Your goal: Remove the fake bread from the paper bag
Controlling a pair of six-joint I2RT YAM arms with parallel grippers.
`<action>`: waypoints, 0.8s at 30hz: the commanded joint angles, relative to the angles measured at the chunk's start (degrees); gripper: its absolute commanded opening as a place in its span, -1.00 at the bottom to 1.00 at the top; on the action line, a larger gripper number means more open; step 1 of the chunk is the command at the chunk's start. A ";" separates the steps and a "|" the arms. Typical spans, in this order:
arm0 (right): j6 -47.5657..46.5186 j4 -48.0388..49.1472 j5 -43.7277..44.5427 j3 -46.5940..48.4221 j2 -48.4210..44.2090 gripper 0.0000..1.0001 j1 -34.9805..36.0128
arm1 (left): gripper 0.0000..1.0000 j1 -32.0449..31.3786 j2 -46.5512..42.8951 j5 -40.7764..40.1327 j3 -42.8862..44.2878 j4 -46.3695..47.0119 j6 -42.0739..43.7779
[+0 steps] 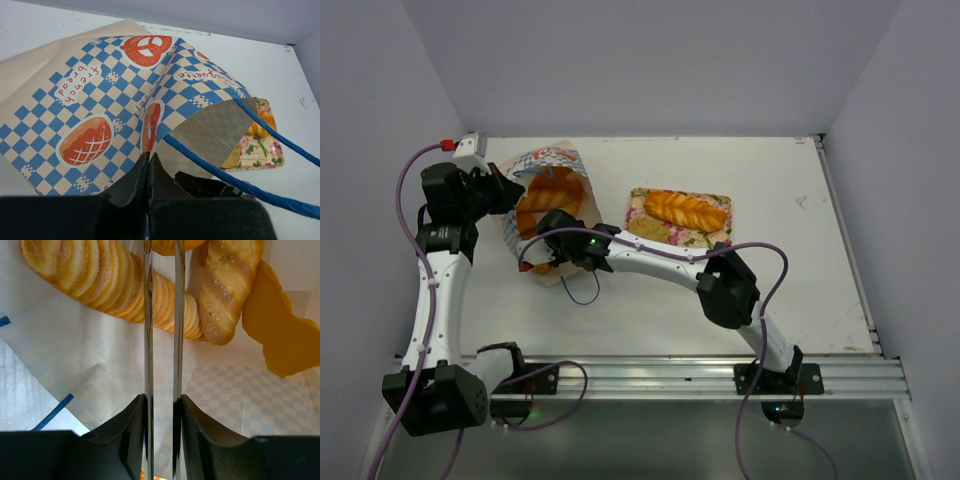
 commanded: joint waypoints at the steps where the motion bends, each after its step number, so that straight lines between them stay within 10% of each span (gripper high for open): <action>1: 0.47 2.43 0.54 0.98 -5.04 -0.78 -0.02 | -1.00 0.39 -1.07 0.46 0.57 0.89 -0.12; 24: 4.95 -1.43 -6.76 -15.10 -25.87 -1.00 -1.25 | -1.00 0.39 0.25 -1.21 1.01 1.77 -0.03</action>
